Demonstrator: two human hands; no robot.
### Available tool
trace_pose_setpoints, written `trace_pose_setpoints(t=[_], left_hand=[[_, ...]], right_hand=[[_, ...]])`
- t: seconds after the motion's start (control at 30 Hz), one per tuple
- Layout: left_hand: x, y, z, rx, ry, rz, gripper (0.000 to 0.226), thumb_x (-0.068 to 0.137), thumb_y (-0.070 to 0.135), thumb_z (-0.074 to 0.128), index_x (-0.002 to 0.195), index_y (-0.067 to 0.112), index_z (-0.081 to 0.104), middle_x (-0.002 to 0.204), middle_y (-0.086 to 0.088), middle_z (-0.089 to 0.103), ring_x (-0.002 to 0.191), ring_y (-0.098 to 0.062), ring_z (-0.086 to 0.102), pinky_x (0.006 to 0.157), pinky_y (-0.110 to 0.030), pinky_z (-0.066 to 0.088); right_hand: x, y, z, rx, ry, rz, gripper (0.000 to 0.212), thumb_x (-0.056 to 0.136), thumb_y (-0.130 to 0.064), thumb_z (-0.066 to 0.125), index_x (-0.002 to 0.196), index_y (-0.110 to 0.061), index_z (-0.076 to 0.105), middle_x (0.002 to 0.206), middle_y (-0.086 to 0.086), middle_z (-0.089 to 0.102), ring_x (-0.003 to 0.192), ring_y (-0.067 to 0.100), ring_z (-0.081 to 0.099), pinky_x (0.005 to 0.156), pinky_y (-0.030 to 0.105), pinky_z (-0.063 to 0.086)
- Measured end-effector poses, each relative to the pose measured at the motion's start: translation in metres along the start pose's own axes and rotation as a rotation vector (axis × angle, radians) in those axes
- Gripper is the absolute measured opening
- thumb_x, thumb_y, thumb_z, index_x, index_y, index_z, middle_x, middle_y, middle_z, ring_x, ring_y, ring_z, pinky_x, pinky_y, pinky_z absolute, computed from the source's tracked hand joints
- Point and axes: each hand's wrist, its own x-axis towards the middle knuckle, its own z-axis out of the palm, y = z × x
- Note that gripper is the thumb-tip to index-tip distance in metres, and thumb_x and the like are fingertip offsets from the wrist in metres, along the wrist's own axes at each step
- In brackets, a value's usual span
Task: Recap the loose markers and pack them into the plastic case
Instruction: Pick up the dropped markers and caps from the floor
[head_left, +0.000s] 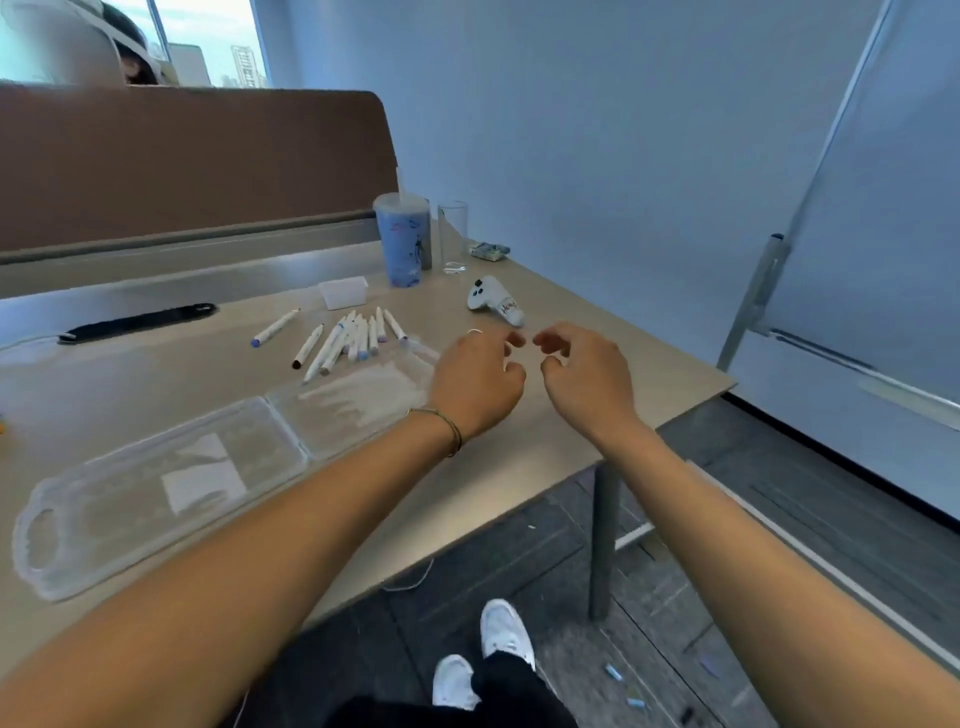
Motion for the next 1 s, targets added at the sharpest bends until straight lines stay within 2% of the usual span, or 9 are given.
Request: trace_pose_setpoints(t=[0.13, 0.37, 0.47, 0.53, 0.67, 0.83, 0.93, 1.0], left_hand=[[-0.024, 0.051, 0.037, -0.066, -0.013, 0.144, 0.033, 0.084, 0.018, 0.057, 0.115, 0.021, 0.069, 0.106, 0.0, 0.072, 0.1, -0.016, 0.065, 0.089, -0.036, 0.054], [-0.063, 0.103, 0.137, -0.101, -0.112, 0.27, 0.026, 0.083, 0.022, 0.053, 0.1, 0.02, 0.072, 0.096, 0.001, 0.073, 0.092, -0.02, 0.067, 0.086, -0.04, 0.052], [-0.081, 0.117, 0.187, -0.049, -0.124, 0.468, 0.018, 0.081, 0.018, 0.055, 0.091, 0.017, 0.071, 0.088, -0.001, 0.069, 0.083, -0.024, 0.063, 0.074, -0.039, 0.049], [-0.092, 0.122, 0.227, -0.016, -0.163, 0.519, 0.015, 0.079, 0.021, 0.057, 0.087, 0.017, 0.069, 0.084, -0.001, 0.068, 0.079, -0.026, 0.062, 0.067, -0.04, 0.049], [-0.114, 0.099, 0.321, -0.047, -0.363, 0.345, 0.016, 0.085, 0.019, 0.057, 0.094, 0.022, 0.07, 0.092, 0.003, 0.071, 0.088, -0.021, 0.064, 0.069, -0.033, 0.049], [-0.144, 0.035, 0.439, 0.022, -0.624, 0.159, 0.018, 0.086, 0.018, 0.055, 0.096, 0.024, 0.069, 0.093, 0.002, 0.07, 0.089, -0.022, 0.064, 0.071, -0.035, 0.051], [-0.165, -0.011, 0.506, 0.087, -0.763, 0.077, 0.019, 0.086, 0.017, 0.053, 0.096, 0.025, 0.068, 0.095, 0.002, 0.07, 0.091, -0.022, 0.063, 0.07, -0.032, 0.046], [-0.179, -0.041, 0.547, 0.142, -0.854, 0.057, 0.019, 0.086, 0.015, 0.053, 0.096, 0.024, 0.067, 0.098, 0.001, 0.07, 0.093, -0.024, 0.063, 0.074, -0.034, 0.051]], right_hand=[[-0.043, 0.038, -0.041, -0.012, 0.085, 0.073, 0.031, 0.09, -0.012, 0.054, 0.112, -0.024, 0.072, 0.099, -0.005, 0.074, 0.092, 0.014, 0.065, 0.081, 0.03, 0.051], [-0.116, 0.132, -0.078, -0.062, 0.135, 0.25, 0.026, 0.091, -0.01, 0.054, 0.105, -0.024, 0.072, 0.082, -0.013, 0.063, 0.073, 0.006, 0.058, 0.065, 0.028, 0.045], [-0.144, 0.188, -0.07, -0.062, 0.117, 0.366, 0.02, 0.09, -0.015, 0.055, 0.096, -0.025, 0.071, 0.077, -0.011, 0.066, 0.07, 0.009, 0.06, 0.062, 0.032, 0.048], [-0.16, 0.23, -0.058, -0.054, 0.107, 0.446, 0.017, 0.09, -0.017, 0.056, 0.092, -0.024, 0.071, 0.076, -0.007, 0.069, 0.072, 0.014, 0.063, 0.066, 0.038, 0.054], [-0.197, 0.315, -0.025, -0.06, 0.045, 0.576, 0.021, 0.096, -0.014, 0.054, 0.099, -0.025, 0.072, 0.086, -0.011, 0.07, 0.078, 0.011, 0.063, 0.074, 0.038, 0.055], [-0.237, 0.415, 0.042, -0.095, -0.101, 0.753, 0.024, 0.097, -0.017, 0.05, 0.099, -0.026, 0.072, 0.073, -0.009, 0.065, 0.069, 0.017, 0.063, 0.066, 0.036, 0.053], [-0.26, 0.469, 0.089, -0.076, -0.197, 0.835, 0.023, 0.094, -0.016, 0.052, 0.102, -0.026, 0.071, 0.085, -0.006, 0.07, 0.081, 0.021, 0.066, 0.07, 0.034, 0.052], [-0.274, 0.502, 0.12, -0.053, -0.261, 0.875, 0.024, 0.094, -0.014, 0.053, 0.105, -0.024, 0.071, 0.097, -0.003, 0.074, 0.087, 0.021, 0.067, 0.072, 0.034, 0.051]])
